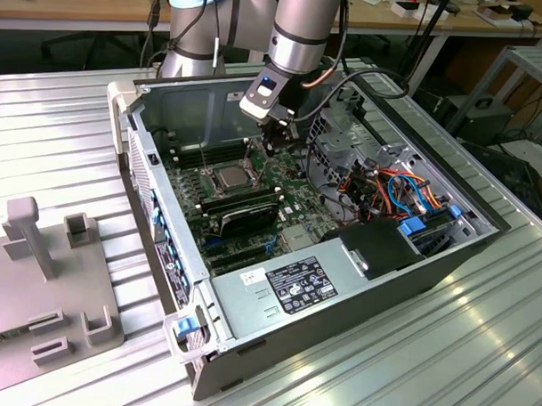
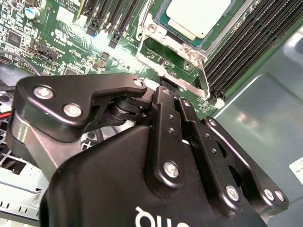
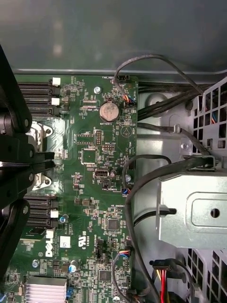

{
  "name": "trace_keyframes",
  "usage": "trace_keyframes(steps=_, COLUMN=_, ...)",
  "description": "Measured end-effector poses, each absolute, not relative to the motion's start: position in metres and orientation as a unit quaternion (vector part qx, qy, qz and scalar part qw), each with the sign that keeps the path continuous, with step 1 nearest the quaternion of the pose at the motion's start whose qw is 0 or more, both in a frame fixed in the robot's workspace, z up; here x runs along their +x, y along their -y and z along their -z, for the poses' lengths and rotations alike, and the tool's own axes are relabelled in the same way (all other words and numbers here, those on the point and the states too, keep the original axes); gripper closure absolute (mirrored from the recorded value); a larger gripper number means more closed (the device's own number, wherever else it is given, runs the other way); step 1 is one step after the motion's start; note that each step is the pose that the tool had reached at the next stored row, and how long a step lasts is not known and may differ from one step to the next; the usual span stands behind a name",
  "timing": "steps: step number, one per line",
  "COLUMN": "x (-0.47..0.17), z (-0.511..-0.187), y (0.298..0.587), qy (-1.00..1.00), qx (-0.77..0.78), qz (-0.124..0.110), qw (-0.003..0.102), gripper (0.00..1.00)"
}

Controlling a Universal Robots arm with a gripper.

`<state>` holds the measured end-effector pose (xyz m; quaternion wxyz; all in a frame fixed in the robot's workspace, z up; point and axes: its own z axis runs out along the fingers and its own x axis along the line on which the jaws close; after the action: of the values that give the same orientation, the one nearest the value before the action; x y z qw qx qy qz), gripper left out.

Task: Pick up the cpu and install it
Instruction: 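Close the cpu cover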

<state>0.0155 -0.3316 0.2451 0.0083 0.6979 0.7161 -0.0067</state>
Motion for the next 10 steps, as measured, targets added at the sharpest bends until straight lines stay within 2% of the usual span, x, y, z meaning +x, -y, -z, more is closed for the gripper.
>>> trace_keyframes(steps=10, x=0.0084, z=-0.2451, y=0.3311, qy=-0.716, qx=0.698, qz=0.007, qw=0.008, gripper=0.89)
